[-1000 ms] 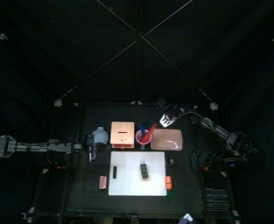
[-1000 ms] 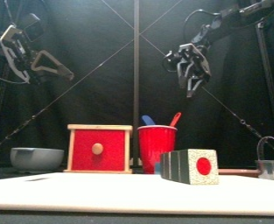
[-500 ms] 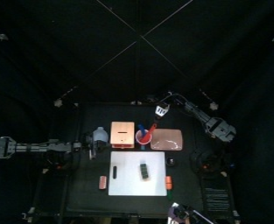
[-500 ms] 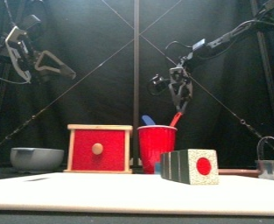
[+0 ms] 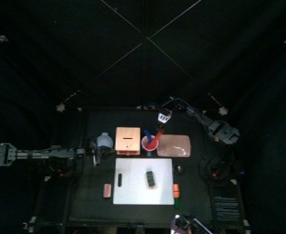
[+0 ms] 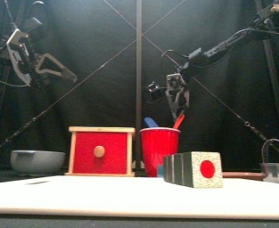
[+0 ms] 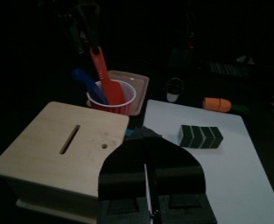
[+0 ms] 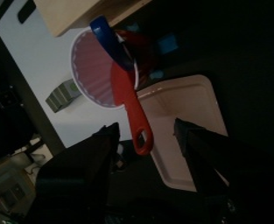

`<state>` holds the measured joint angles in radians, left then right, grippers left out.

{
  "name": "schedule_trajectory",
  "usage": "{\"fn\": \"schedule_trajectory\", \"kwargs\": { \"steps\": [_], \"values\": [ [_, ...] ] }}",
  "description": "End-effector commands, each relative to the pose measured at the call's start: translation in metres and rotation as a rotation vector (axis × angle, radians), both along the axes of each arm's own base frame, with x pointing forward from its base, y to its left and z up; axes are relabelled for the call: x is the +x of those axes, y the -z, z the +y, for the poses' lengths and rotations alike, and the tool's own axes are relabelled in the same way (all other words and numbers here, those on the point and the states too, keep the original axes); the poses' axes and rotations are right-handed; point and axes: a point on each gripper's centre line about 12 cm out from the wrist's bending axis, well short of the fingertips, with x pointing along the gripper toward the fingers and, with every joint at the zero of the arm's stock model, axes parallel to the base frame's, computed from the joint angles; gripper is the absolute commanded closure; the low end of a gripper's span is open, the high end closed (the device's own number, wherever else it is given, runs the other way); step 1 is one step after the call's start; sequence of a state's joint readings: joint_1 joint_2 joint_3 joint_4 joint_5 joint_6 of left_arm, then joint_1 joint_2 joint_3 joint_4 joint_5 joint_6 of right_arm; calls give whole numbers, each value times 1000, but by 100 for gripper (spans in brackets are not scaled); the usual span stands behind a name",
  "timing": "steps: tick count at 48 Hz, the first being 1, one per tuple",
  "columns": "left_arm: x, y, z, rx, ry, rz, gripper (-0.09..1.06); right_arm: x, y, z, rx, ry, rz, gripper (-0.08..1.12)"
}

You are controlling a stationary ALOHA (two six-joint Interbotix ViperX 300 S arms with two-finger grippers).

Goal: Place sushi on board then cut the sushi with the knife then place the pieces on the plate
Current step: Pick knife at handle with right hand

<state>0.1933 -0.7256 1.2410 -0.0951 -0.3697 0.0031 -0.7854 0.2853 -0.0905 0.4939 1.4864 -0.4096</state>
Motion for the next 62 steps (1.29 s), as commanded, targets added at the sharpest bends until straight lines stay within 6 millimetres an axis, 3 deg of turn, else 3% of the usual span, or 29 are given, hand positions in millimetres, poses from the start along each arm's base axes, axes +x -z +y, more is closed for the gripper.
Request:
{"fn": "schedule_trajectory", "kwargs": {
  "steps": [1, 41, 62],
  "values": [
    [1, -3, 2, 1, -7, -9, 97, 2, -9, 5, -16, -16, -17, 17],
    [-2, 3, 2, -5, -12, 8, 97, 12, 8, 16, 0, -46, 24, 20],
    [-3, 4, 4, -7, -21, 11, 97, 14, 8, 14, -10, -46, 27, 45]
  ]
}}
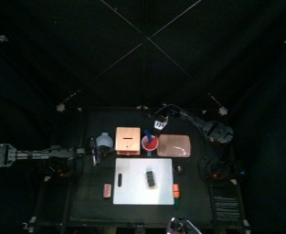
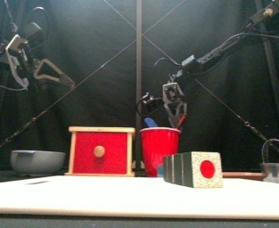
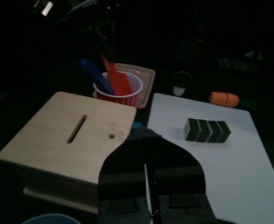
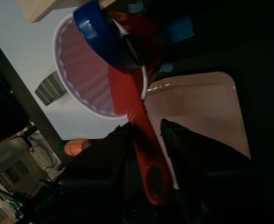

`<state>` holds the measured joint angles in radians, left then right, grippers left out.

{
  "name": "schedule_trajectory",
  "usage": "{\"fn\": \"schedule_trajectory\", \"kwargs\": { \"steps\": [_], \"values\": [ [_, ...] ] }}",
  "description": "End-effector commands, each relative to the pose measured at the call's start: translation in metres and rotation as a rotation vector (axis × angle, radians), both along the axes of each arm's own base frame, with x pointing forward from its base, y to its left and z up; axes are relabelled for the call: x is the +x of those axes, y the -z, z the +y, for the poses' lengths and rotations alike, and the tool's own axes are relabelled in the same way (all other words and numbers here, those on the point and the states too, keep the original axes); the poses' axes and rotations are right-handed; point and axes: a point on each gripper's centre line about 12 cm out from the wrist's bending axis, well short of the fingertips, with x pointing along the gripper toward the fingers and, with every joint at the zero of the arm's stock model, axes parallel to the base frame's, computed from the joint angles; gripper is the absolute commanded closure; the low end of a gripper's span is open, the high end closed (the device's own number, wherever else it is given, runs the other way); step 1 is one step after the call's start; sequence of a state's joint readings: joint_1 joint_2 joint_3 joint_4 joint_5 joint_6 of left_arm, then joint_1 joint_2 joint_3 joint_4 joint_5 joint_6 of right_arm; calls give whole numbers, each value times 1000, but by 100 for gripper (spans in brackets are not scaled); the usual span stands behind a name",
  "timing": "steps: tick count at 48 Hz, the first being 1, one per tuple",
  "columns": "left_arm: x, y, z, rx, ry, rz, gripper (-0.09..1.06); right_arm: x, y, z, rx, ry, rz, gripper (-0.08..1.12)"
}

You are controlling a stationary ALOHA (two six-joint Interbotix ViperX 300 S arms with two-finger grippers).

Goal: Place sushi on board then cut the sushi with the knife then place the pieces on the plate
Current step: Pick knife at handle with right hand

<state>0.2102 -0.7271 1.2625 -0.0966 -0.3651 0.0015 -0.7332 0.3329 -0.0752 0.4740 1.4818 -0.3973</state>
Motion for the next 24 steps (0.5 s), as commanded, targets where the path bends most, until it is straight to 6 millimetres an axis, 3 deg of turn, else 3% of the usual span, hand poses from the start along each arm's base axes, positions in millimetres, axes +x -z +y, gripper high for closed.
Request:
{"fn": "schedule_trajectory", "kwargs": {
  "steps": [1, 15, 24],
  "values": [
    [2, -4, 1, 1, -4, -12, 97, 1, -17, -2, -40, -2, -33, 46],
    [2, -4, 1, 0, -4, -13, 97, 5, -20, 7, -65, -36, -17, 59],
    [2, -4, 1, 0, -4, -13, 97, 11, -33, 13, -90, -62, -35, 66]
  ]
}}
